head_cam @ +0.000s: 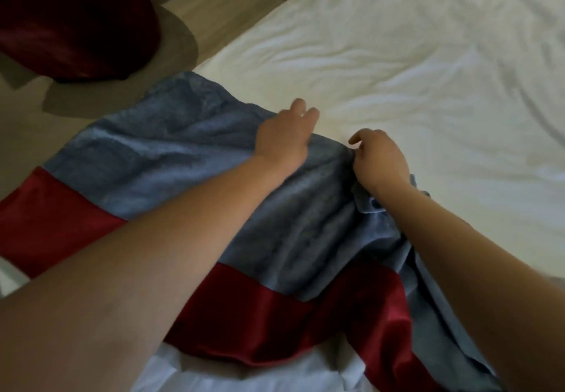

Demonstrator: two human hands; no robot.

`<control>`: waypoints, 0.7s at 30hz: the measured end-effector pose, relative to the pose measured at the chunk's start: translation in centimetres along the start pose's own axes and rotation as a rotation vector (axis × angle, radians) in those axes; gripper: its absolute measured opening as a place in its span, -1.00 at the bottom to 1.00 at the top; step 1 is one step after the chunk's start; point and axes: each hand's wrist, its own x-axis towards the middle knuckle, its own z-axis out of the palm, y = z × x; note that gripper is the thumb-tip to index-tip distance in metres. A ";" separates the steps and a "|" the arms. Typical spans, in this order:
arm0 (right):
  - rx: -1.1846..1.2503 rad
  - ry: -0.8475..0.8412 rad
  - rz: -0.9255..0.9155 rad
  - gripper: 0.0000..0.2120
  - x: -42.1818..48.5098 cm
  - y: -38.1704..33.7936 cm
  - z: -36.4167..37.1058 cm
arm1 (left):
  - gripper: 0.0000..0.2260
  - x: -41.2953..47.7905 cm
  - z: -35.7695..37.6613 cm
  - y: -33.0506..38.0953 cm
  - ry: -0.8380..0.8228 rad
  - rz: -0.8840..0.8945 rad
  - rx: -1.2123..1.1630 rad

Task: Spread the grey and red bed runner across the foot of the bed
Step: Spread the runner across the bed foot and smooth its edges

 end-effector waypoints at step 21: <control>-0.430 -0.113 0.034 -0.83 -11.5 23.7 -8.6 | -0.90 -16.7 6.5 24.2 -0.504 0.227 -0.139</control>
